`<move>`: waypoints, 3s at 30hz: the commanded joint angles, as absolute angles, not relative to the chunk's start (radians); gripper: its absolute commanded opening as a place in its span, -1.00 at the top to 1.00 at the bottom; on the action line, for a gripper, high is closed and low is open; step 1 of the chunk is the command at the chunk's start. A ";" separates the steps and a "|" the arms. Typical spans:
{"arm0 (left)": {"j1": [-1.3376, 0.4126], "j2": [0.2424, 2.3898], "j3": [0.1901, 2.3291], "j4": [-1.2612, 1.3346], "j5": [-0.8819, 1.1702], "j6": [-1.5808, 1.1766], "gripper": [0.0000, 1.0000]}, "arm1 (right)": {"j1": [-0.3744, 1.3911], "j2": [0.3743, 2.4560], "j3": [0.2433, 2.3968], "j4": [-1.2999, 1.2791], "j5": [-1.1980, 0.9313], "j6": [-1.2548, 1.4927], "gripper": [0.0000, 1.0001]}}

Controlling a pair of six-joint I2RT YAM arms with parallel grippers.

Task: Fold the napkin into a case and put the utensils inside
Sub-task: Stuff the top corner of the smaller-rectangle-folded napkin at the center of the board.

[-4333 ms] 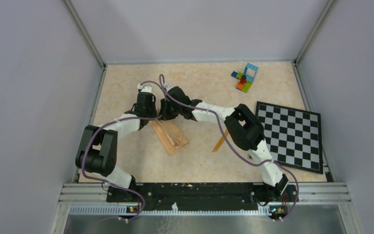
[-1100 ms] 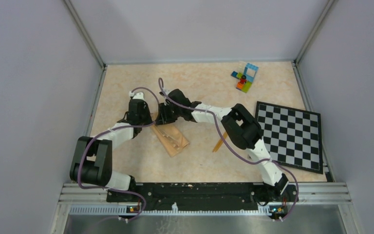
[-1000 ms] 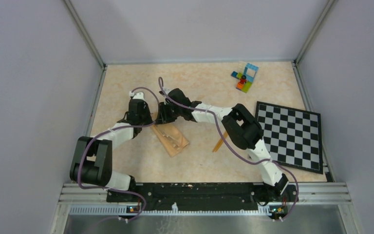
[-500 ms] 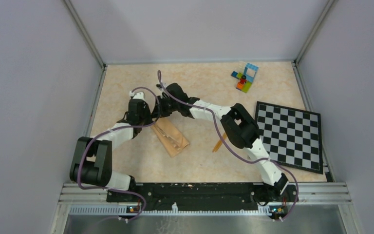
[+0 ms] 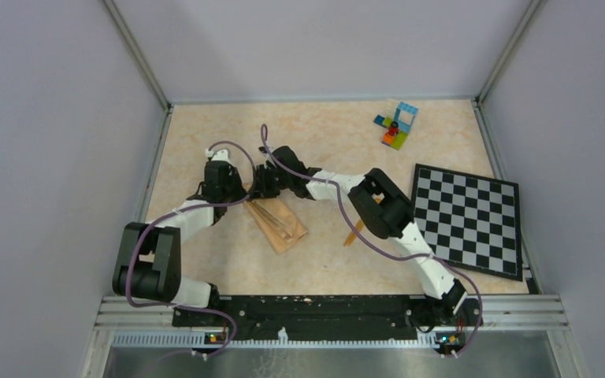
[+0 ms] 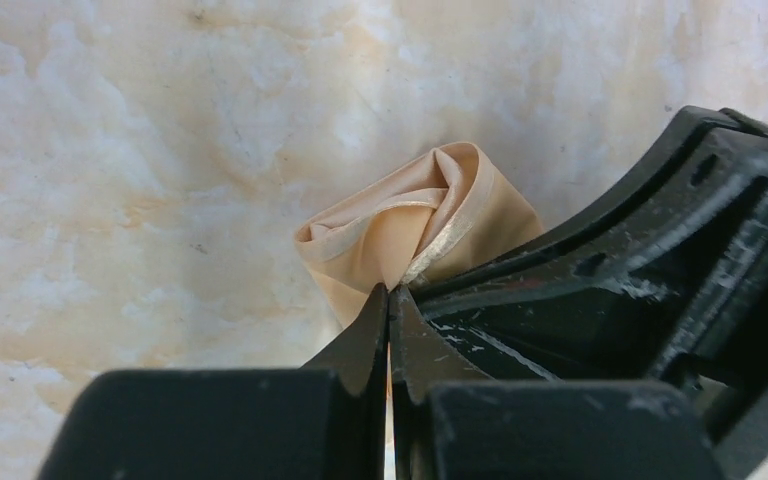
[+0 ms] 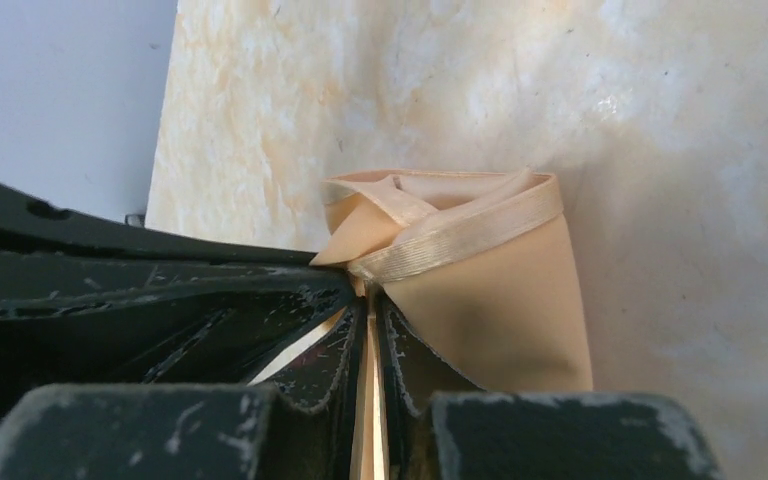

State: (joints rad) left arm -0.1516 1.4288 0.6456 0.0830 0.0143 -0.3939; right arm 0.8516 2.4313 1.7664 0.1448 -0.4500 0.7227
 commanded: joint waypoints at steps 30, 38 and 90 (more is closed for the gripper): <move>-0.103 1.382 0.605 0.131 0.096 -0.421 1.00 | 0.798 2.387 1.788 0.136 -0.556 0.701 0.65; -0.102 1.373 0.613 0.128 0.110 -0.423 1.00 | 0.831 2.408 1.742 0.230 -0.542 0.776 0.75; -0.094 1.334 0.603 0.109 0.091 -0.425 1.00 | 0.825 2.465 1.730 0.451 -0.566 1.004 1.00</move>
